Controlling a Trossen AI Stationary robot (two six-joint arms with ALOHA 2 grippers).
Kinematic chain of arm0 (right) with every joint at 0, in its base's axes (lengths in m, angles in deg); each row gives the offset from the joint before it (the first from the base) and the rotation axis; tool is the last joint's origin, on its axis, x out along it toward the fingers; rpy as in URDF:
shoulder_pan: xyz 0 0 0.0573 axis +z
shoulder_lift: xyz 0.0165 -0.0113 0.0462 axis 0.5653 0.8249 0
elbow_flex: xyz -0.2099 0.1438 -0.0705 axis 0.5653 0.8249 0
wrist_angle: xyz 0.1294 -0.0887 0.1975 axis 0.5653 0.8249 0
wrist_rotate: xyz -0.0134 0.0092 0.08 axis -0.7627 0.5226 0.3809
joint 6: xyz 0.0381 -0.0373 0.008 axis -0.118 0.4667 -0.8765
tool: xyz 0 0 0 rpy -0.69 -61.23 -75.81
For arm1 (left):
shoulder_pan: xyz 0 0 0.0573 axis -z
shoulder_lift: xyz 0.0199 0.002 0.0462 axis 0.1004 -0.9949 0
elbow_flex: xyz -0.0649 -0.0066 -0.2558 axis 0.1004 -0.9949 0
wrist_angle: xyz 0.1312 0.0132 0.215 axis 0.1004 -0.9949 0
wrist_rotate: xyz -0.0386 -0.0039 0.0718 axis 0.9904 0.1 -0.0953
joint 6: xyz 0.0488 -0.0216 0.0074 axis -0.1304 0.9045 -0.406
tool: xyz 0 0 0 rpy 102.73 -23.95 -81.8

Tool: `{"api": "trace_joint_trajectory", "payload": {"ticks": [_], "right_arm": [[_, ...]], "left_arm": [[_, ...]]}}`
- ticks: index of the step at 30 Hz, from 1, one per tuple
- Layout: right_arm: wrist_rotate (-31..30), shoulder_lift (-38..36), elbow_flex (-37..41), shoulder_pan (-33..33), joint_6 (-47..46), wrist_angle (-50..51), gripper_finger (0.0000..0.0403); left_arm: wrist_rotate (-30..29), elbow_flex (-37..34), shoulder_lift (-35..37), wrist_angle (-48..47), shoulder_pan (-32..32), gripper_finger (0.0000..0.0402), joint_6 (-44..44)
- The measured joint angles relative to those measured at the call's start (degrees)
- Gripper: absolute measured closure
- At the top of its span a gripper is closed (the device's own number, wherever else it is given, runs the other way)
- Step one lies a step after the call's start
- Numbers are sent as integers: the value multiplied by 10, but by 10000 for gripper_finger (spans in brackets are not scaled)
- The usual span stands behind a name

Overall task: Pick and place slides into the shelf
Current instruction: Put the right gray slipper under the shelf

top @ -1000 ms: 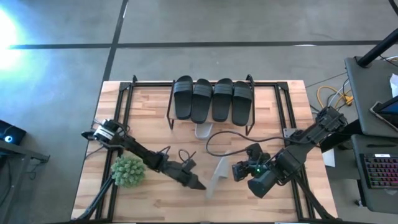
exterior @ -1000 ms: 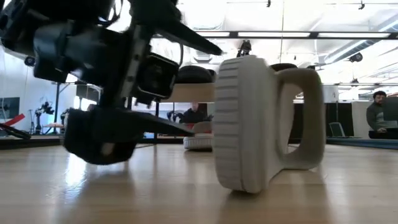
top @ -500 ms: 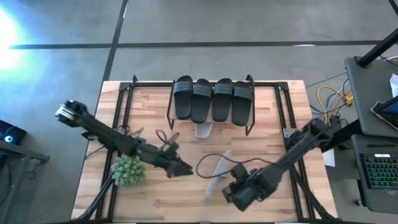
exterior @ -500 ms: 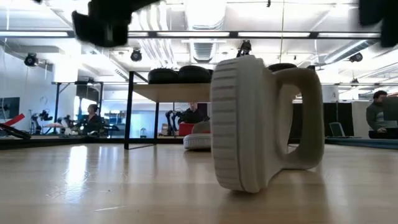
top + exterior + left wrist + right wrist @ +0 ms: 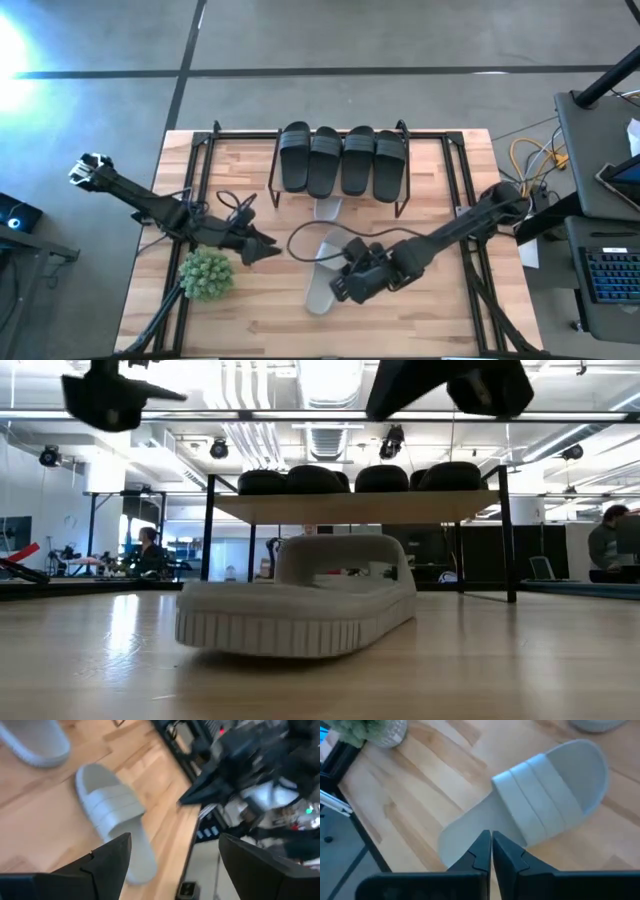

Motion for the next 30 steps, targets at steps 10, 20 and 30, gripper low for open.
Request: {"api": "trace_joint_trajectory", "payload": {"ticks": [10,20,30], "right_arm": [[51,-22,3,17,-57,100,394],[83,-14,10,29,-108,110,394],[67,-14,13,45,-147,118,394]], "left_arm": [[165,-25,-132,20,1,117,-25],[200,18,-352,87,-2,117,-214],[209,104,-478,147,-28,161,-266]]}}
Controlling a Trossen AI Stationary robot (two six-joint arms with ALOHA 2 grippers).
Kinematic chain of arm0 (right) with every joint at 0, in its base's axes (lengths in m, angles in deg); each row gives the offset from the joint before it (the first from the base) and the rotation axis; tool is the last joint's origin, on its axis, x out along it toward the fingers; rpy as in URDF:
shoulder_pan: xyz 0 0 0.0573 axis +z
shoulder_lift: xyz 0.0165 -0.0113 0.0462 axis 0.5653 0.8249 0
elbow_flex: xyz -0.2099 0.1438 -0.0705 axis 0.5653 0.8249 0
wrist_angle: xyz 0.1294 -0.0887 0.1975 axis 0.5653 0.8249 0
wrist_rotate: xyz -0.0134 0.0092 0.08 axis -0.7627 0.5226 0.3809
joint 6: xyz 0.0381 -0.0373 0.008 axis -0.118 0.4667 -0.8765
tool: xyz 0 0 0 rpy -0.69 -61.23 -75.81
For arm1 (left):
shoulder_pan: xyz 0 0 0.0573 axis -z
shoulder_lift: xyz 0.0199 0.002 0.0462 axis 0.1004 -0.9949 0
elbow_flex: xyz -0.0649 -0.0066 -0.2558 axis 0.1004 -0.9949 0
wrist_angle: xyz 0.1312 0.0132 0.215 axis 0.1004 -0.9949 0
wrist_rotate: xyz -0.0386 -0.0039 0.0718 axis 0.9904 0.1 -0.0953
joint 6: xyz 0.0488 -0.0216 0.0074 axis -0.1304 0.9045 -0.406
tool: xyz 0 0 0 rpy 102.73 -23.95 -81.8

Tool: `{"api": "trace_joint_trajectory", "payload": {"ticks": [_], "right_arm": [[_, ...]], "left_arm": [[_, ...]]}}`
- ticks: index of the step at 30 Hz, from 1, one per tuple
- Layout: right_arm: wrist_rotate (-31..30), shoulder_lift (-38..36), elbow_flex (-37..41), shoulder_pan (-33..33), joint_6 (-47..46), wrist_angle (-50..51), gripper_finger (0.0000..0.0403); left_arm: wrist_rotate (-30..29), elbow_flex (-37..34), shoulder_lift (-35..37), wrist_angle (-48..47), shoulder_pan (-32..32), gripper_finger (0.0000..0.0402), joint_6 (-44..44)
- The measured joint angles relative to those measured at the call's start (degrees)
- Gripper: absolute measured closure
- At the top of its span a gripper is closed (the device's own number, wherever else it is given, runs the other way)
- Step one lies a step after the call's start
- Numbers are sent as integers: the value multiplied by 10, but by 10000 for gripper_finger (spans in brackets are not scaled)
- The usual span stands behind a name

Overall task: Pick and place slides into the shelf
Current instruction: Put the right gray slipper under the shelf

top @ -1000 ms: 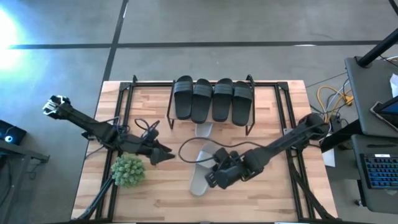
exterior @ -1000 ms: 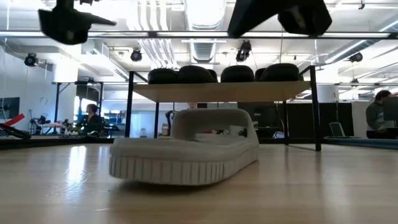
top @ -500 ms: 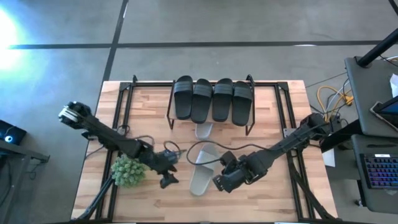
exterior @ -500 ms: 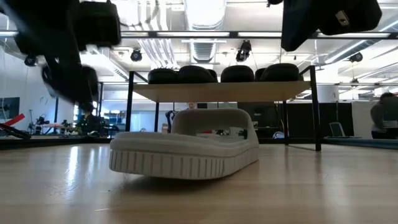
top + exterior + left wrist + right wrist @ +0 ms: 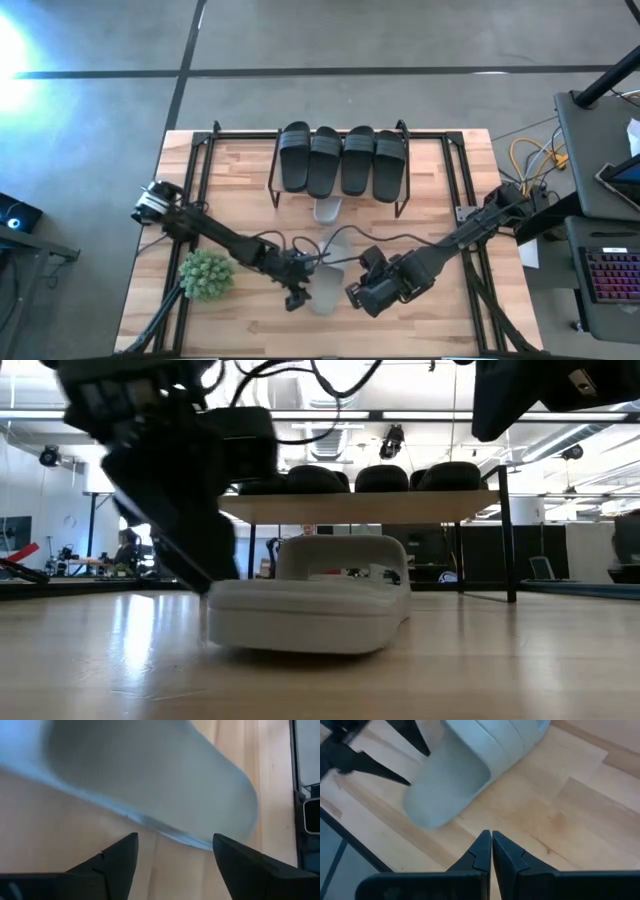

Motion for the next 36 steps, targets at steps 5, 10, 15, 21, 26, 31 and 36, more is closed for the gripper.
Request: {"api": "trace_joint_trajectory", "payload": {"ticks": [5,10,15,21,26,31,36], "right_arm": [[-5,0,0,0,-5,0,394],[-5,0,0,0,-1,0,394],[-5,0,1,2,1,5,394],[-5,1,4,3,2,19,394],[-5,1,5,3,2,21,394],[-5,1,5,3,2,21,394],[-5,1,5,3,3,22,394]], "left_arm": [[0,24,-20,-1,-26,179,-33],[1,36,-8,-70,-45,185,-52],[-64,20,29,-172,-45,186,-71],[-140,18,35,-143,-49,239,-210],[-184,19,35,-121,-62,343,-298],[-159,19,29,-55,-83,393,-320],[-147,31,12,-17,-100,390,-325]]}}
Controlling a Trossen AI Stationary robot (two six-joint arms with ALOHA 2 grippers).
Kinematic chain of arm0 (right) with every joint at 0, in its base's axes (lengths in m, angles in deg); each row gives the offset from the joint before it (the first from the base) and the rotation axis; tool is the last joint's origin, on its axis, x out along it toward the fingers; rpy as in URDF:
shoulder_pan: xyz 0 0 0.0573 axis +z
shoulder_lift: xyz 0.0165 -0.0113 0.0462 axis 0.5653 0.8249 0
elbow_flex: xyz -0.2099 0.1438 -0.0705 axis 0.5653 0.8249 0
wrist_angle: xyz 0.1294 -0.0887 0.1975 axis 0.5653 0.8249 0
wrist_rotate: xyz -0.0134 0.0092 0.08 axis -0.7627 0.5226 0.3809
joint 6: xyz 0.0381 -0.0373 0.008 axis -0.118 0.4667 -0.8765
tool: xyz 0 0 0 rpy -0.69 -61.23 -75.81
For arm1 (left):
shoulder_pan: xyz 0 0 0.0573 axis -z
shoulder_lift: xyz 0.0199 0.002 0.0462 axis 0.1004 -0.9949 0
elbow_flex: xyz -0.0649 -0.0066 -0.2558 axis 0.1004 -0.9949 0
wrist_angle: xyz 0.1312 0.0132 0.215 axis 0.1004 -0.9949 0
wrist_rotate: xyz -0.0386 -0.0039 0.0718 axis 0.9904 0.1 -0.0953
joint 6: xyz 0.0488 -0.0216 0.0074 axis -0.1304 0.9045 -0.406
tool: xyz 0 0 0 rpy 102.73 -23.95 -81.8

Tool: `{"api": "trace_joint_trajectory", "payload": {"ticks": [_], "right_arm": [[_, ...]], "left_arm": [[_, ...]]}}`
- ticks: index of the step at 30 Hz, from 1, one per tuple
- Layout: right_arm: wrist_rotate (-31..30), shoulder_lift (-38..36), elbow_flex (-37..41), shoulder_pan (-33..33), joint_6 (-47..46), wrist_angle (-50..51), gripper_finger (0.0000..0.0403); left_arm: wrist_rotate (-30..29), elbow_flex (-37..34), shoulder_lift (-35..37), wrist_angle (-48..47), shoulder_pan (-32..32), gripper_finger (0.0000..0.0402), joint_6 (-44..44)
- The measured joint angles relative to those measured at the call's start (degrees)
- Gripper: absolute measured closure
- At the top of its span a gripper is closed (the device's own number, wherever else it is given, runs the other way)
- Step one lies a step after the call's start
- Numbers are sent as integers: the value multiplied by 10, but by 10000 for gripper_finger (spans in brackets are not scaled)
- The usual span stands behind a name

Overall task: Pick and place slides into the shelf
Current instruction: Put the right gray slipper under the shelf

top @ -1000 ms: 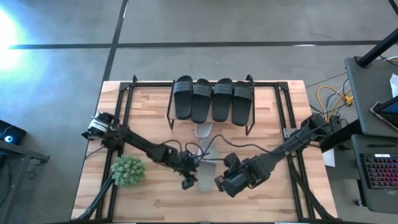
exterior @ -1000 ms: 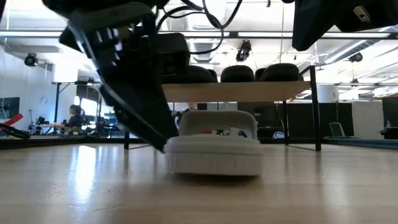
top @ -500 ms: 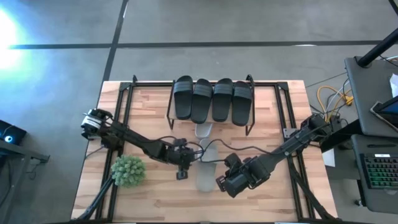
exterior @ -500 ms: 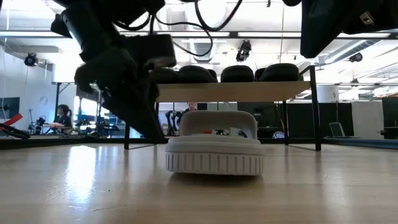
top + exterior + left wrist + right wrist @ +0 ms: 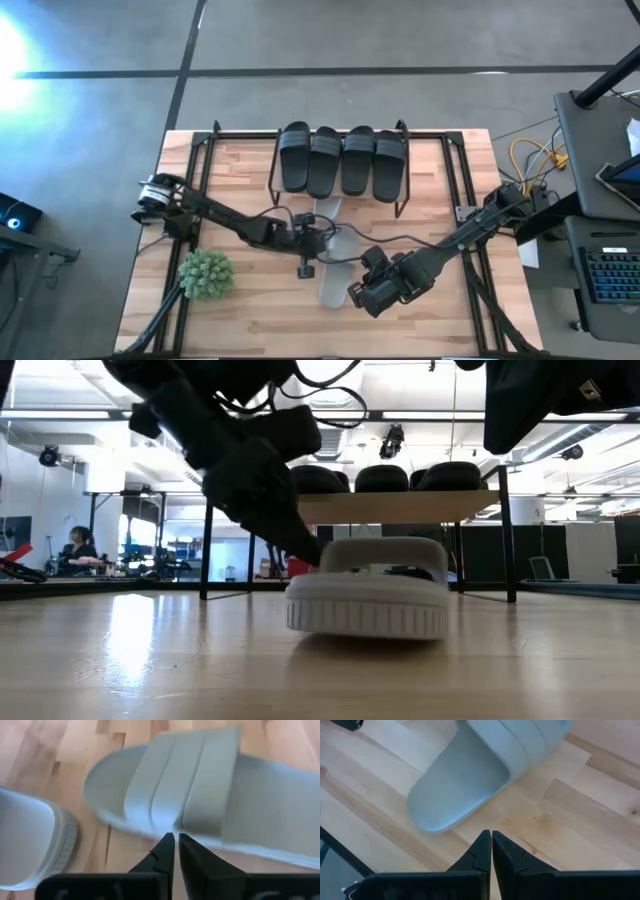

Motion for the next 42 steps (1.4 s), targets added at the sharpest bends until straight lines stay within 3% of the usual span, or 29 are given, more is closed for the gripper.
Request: {"api": "trace_joint_trajectory", "payload": {"ticks": [7,14,21,31,38,42], "right_arm": [[0,0,0,4,-2,6,394],[22,0,0,23,-11,-22,394],[2,0,0,39,-51,-27,394],[-1,0,0,44,-58,-60,394],[5,0,0,56,-63,-110,394],[20,5,0,59,-91,-137,394]], "left_arm": [[4,5,-6,-3,-6,389,4],[51,-3,-5,-66,9,389,48],[74,-4,-28,11,51,389,46],[73,32,-92,38,37,389,48],[60,36,-56,15,37,389,47],[57,35,-14,-80,44,389,49]]}}
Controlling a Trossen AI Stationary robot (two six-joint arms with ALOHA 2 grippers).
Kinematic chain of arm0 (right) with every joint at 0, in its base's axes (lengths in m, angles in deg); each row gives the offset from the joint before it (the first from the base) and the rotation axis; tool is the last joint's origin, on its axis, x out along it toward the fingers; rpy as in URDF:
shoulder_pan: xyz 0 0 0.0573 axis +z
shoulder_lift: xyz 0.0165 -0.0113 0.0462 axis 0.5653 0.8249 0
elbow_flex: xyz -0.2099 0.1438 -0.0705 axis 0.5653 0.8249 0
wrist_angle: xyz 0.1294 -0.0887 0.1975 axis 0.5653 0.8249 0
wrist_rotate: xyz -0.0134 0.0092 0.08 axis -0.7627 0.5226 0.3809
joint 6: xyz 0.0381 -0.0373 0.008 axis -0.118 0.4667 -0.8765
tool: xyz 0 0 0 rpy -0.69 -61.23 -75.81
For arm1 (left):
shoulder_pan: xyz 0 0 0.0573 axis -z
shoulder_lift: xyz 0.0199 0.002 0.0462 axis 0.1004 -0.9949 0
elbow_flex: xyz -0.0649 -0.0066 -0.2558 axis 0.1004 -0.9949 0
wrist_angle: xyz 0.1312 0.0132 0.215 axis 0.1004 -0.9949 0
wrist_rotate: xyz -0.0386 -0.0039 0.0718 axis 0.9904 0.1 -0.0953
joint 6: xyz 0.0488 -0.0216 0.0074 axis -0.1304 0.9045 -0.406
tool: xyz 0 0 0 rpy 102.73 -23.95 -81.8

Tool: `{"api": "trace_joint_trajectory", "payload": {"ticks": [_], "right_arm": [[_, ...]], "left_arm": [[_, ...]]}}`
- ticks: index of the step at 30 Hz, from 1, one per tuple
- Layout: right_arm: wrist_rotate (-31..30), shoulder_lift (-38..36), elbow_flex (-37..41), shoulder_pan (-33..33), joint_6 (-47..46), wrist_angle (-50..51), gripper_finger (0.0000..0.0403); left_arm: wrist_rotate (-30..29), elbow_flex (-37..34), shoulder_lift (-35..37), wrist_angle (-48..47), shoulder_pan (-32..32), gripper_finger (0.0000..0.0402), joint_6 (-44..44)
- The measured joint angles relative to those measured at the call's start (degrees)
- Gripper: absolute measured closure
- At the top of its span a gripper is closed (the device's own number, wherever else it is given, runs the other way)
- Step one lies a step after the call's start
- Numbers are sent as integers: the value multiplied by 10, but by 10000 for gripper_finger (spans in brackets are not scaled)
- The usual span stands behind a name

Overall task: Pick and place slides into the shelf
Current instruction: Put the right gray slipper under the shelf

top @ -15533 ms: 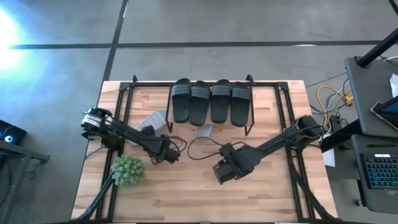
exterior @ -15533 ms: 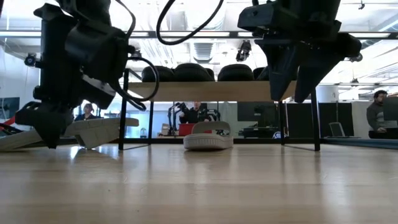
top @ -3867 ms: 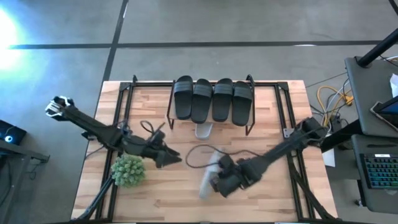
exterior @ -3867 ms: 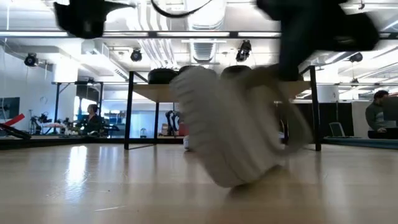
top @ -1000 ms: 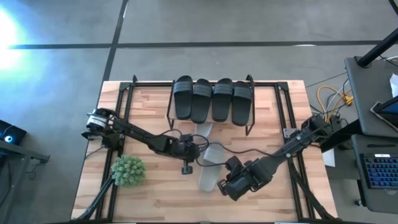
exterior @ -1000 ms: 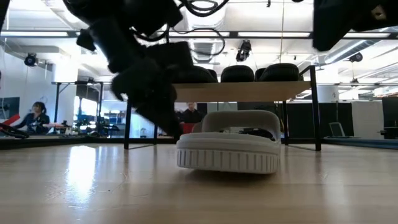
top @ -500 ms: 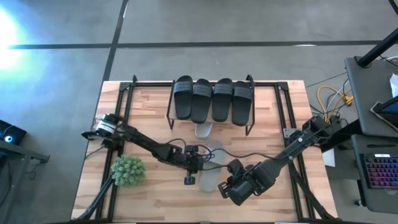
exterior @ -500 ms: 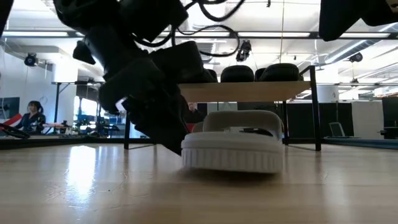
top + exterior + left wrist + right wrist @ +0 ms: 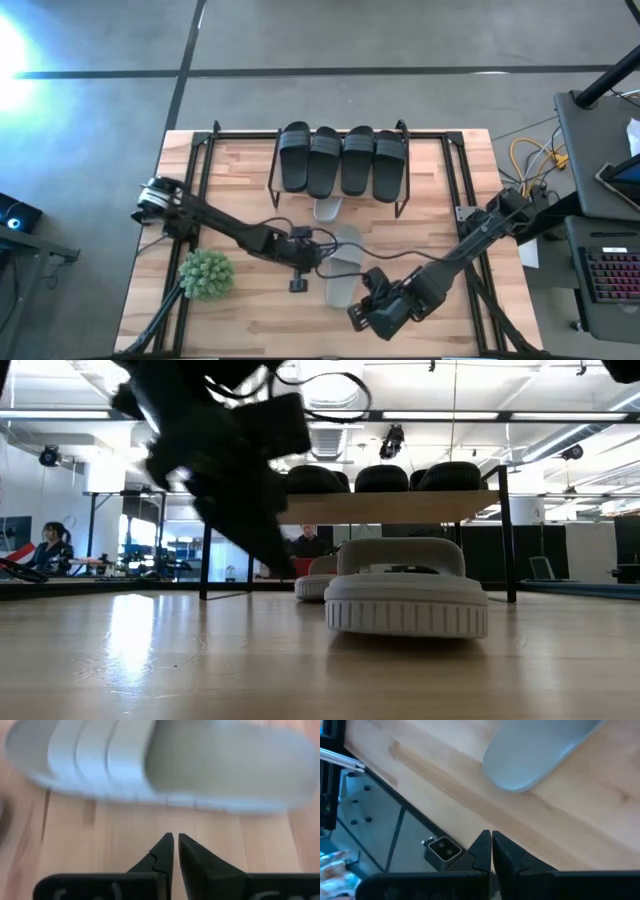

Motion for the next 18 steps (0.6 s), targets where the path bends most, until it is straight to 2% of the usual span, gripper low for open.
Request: {"api": "trace_joint_trajectory", "payload": {"ticks": [6,8,11,18], "right_arm": [[14,49,0,4,-39,-63,394],[5,71,0,7,-52,-95,394],[-19,100,0,11,-78,-135,394],[-24,150,0,11,-102,-205,394]], "left_arm": [[-1,-9,76,-130,38,389,3],[-5,-9,97,-141,57,389,6],[-38,-9,139,-149,89,389,32],[-142,-9,216,-194,145,389,61]]}}
